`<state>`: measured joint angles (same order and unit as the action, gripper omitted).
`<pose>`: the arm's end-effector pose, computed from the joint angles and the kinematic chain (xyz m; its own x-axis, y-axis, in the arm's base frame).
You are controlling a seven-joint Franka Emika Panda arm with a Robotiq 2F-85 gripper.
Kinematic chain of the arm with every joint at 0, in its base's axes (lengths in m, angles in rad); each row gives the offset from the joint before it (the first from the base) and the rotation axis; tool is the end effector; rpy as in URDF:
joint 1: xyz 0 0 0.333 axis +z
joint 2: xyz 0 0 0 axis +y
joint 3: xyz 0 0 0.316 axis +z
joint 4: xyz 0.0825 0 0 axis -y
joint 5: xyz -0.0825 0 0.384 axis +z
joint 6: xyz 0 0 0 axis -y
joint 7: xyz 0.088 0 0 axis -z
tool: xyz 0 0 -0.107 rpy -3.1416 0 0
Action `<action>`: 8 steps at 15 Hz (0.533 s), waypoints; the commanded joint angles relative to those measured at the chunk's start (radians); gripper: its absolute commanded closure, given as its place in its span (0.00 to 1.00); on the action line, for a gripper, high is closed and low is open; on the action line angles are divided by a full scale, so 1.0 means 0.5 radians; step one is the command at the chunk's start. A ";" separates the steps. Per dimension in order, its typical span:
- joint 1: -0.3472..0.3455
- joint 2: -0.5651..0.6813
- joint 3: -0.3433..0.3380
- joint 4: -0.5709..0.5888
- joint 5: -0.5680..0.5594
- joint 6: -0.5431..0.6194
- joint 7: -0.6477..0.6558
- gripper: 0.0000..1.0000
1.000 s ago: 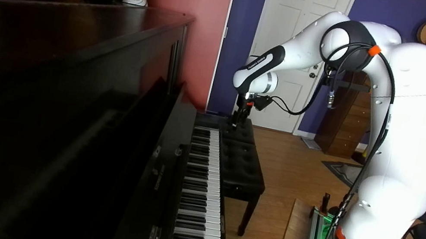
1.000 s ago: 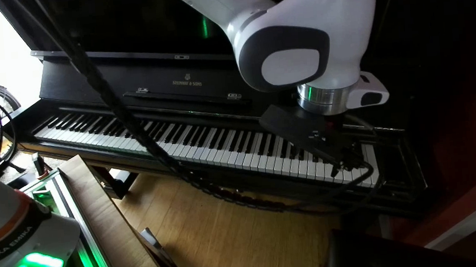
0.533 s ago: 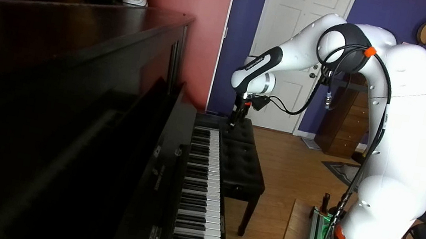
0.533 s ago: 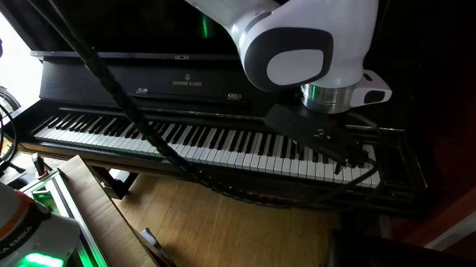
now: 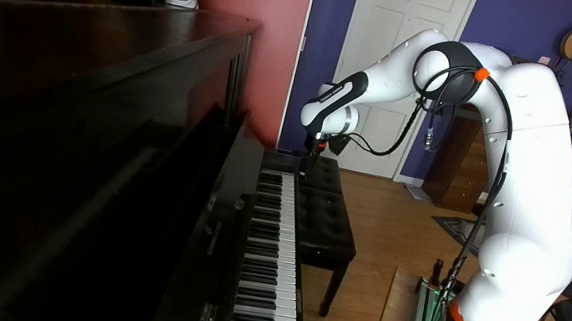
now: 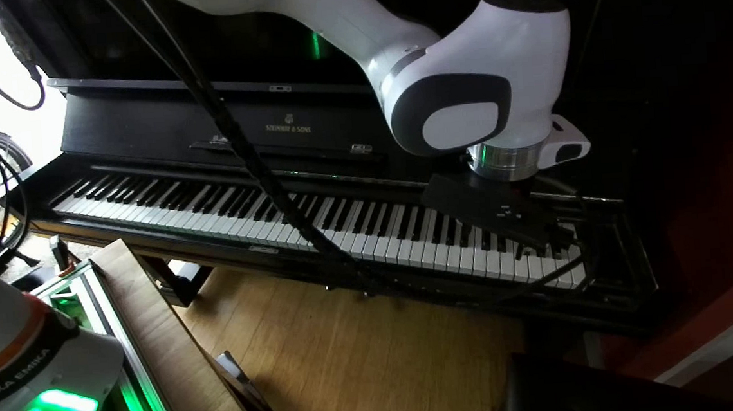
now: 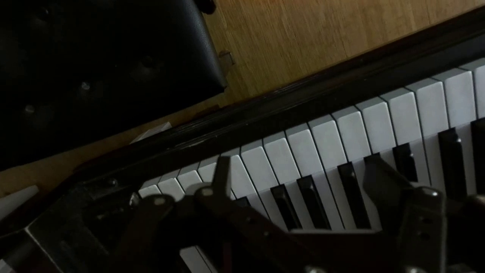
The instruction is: Press one key on the right side of the keyboard
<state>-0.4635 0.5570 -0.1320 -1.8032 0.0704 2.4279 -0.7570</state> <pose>0.5516 -0.3651 0.2451 0.9903 0.1330 0.0400 0.1303 -0.9893 0.0650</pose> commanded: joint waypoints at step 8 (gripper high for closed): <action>-0.144 0.255 0.144 0.245 0.057 0.023 -0.263 0.95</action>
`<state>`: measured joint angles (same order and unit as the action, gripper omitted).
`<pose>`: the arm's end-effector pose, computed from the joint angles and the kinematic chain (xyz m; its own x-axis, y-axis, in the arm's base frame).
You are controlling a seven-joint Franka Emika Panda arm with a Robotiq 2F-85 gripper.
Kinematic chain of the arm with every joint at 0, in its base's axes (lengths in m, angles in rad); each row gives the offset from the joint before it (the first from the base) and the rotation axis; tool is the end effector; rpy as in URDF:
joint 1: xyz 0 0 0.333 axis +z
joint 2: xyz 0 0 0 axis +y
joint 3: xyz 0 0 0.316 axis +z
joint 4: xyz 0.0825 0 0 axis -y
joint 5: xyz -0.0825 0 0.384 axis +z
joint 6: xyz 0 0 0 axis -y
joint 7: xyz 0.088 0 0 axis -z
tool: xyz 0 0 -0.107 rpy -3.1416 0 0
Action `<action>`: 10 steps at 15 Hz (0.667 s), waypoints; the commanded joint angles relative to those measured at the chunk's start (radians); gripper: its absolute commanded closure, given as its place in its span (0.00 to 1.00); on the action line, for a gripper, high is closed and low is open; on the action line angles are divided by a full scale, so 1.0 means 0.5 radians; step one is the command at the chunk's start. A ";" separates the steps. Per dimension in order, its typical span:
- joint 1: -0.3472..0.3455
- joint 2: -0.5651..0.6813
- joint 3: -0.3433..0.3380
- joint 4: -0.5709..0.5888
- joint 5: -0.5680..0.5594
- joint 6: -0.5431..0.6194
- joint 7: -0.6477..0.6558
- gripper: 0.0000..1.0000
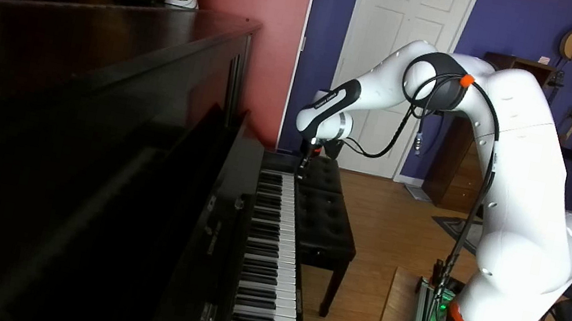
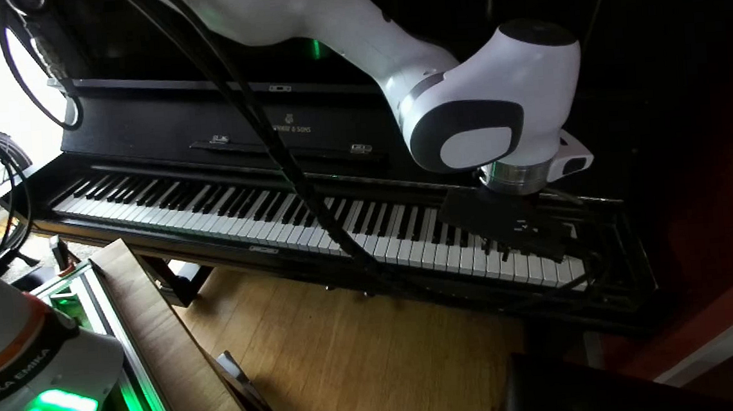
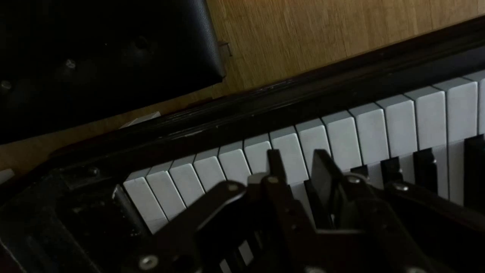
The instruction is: Press one key on the right side of the keyboard
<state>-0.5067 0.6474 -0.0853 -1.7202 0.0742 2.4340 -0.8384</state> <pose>0.5667 -0.3739 0.2188 0.9766 0.2100 0.0469 0.2076 -0.9769 0.0512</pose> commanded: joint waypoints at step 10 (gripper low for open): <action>-0.079 0.264 0.083 0.253 0.034 -0.010 -0.210 1.00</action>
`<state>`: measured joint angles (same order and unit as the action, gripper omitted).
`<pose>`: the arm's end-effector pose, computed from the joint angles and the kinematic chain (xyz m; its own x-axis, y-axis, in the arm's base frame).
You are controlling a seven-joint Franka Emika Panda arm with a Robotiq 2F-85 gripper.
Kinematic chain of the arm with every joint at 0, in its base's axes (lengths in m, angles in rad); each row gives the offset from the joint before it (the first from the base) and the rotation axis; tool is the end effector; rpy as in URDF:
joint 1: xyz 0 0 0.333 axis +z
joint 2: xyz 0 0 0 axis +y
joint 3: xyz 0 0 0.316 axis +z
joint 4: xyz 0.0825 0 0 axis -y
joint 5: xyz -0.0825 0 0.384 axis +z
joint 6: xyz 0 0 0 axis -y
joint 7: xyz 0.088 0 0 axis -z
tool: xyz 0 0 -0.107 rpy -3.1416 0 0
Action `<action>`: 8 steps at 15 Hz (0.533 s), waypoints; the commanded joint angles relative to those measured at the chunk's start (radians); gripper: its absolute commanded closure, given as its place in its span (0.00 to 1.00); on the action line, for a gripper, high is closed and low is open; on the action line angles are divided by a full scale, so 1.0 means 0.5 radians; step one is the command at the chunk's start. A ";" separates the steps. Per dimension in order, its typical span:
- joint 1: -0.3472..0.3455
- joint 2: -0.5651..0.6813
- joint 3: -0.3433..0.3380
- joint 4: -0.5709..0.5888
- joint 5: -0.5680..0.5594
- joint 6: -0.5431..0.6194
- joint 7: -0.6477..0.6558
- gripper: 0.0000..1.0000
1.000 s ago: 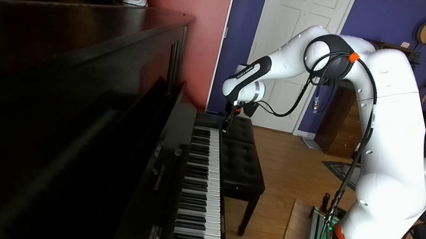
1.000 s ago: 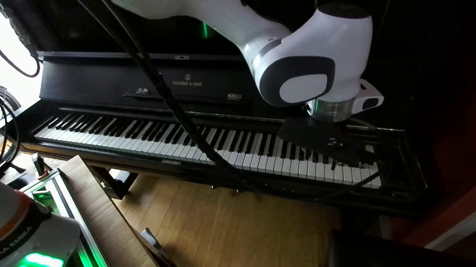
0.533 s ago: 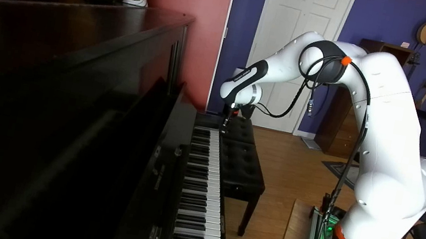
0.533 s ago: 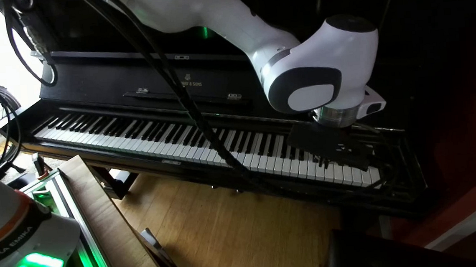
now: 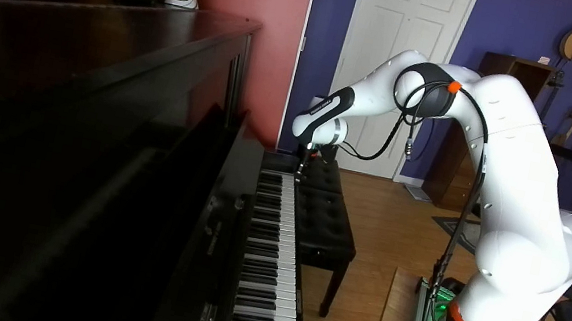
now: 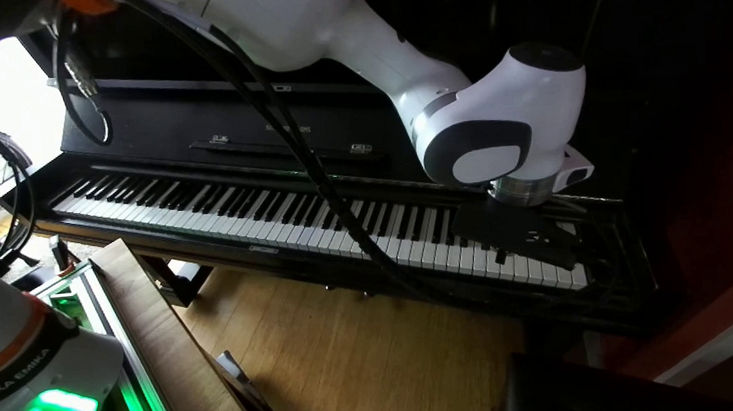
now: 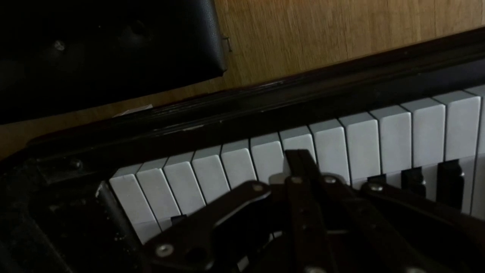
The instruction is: Press one key on the right side of the keyboard
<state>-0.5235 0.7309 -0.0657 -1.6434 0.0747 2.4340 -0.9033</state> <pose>0.5791 -0.3802 0.1934 0.9607 0.2740 0.0446 0.2722 -0.9613 0.0434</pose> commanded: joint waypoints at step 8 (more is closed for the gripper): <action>-0.050 0.239 0.041 0.239 0.005 0.004 -0.132 1.00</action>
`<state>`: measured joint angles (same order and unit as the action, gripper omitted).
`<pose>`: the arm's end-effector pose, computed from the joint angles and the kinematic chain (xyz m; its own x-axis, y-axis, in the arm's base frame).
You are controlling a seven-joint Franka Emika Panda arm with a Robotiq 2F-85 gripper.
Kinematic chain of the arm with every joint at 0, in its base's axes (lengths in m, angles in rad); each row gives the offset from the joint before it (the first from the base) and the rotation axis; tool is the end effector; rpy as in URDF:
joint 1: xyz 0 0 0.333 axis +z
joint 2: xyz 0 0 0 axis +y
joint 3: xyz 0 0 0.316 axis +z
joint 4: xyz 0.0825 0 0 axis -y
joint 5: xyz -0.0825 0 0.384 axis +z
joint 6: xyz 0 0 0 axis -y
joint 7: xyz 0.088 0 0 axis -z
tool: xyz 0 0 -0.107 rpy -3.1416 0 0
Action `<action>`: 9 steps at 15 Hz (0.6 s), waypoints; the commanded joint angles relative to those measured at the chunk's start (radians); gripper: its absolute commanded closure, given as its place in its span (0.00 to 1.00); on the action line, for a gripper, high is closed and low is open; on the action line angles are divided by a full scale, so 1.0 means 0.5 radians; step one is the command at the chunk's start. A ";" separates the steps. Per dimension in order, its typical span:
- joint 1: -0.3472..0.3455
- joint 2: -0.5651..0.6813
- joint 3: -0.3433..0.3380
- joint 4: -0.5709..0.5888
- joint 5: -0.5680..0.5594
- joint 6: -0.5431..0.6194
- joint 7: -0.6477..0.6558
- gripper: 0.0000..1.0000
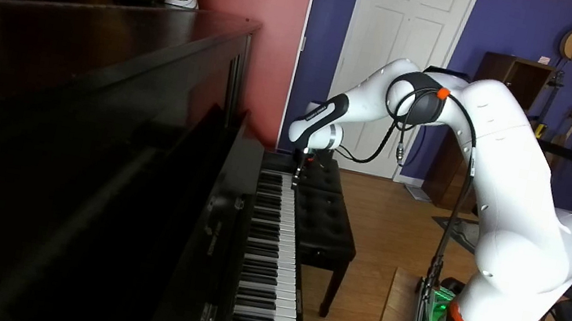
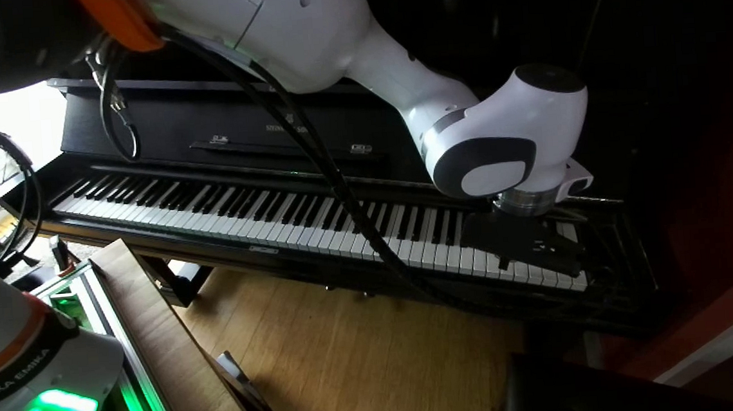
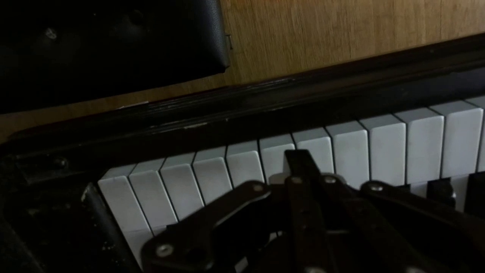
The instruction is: Press one key on the right side of the keyboard
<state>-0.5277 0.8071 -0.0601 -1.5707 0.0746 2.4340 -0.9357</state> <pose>0.5897 -0.3855 0.1706 0.9505 0.3079 0.0411 0.3062 -0.9510 0.0418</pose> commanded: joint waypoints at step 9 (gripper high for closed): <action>-0.050 0.178 0.045 0.193 0.005 -0.015 -0.139 1.00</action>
<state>-0.5320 0.8650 -0.0580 -1.5106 0.0745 2.4340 -0.9738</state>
